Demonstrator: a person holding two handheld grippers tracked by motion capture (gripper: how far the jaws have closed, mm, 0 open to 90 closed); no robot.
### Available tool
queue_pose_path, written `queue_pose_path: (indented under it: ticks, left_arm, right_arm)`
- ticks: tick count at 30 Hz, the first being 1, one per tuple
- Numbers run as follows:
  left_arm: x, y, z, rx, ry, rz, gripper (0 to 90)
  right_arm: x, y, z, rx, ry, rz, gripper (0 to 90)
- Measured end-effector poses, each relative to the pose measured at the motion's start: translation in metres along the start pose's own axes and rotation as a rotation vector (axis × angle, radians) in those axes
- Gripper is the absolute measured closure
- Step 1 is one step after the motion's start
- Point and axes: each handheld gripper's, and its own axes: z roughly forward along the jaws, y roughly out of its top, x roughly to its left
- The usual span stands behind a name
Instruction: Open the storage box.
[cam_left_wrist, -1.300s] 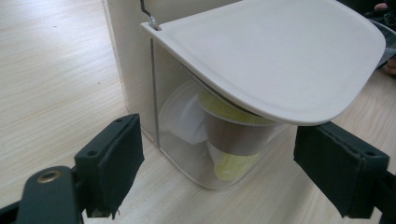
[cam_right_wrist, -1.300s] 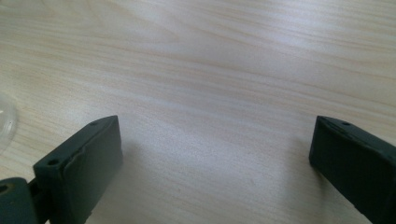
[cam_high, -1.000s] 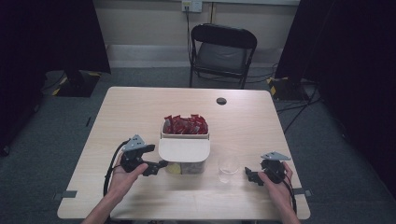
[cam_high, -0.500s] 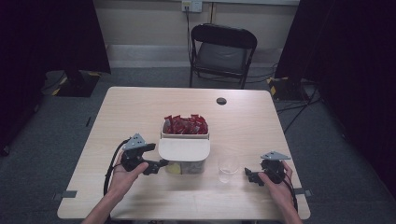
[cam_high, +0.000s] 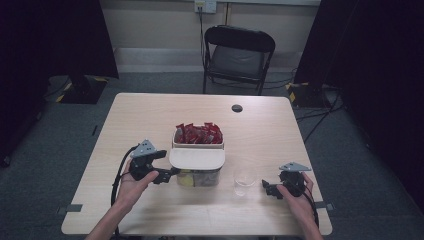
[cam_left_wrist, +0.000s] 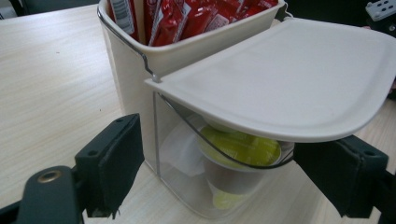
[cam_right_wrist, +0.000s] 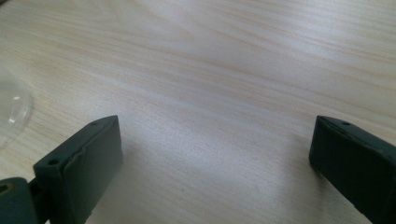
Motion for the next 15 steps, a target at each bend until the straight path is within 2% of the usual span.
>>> queue_pose_path:
  ticks: [6,8,9,15]
  left_arm:
    - [0.002,0.010,-0.003,-0.022,-0.002,-0.002,16.1]
    - [0.004,0.012,-0.003,-0.019,-0.014,-0.002,16.3]
    - [0.007,0.015,-0.004,-0.016,-0.003,-0.001,15.9]
    - [0.011,0.022,-0.004,-0.025,0.003,-0.010,16.0]
  right_arm:
    - [0.000,0.000,0.000,0.000,0.000,0.000,2.2]
    - [0.000,0.000,0.000,0.000,0.000,0.000,2.1]
    - [0.000,0.000,0.000,0.000,0.000,-0.001,2.1]
    - [0.000,0.000,0.000,0.000,0.000,0.000,2.1]
